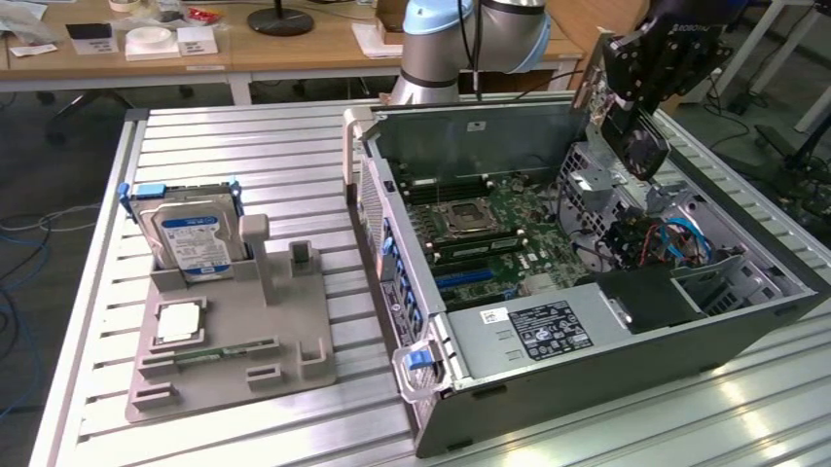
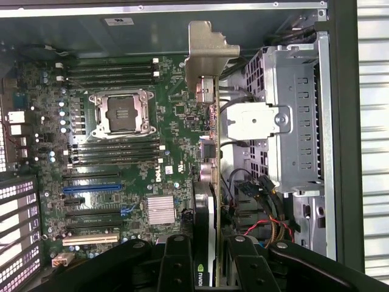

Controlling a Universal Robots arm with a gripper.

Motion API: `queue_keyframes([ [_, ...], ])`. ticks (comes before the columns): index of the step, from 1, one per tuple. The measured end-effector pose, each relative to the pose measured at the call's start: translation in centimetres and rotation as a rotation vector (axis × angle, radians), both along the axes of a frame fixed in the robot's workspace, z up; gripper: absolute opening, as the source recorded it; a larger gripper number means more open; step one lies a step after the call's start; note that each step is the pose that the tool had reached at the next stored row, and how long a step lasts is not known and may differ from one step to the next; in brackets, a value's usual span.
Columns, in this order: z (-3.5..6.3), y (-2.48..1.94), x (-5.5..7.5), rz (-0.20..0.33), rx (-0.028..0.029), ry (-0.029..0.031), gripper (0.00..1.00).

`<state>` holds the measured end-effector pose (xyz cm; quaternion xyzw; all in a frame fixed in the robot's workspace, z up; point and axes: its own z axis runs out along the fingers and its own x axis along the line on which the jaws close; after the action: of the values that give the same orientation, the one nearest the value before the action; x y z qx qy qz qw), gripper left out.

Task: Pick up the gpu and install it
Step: 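Insert the gpu into the slot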

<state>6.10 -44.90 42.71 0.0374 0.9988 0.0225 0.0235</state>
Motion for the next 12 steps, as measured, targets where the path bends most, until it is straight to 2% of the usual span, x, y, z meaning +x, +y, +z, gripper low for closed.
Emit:
queue_keyframes([
  [3,0.0,0.0,-0.01,0.018,0.0001,0.0,0.27],
  [12,-0.01,0.0,0.0,0.154,0.0,0.0,0.27],
])
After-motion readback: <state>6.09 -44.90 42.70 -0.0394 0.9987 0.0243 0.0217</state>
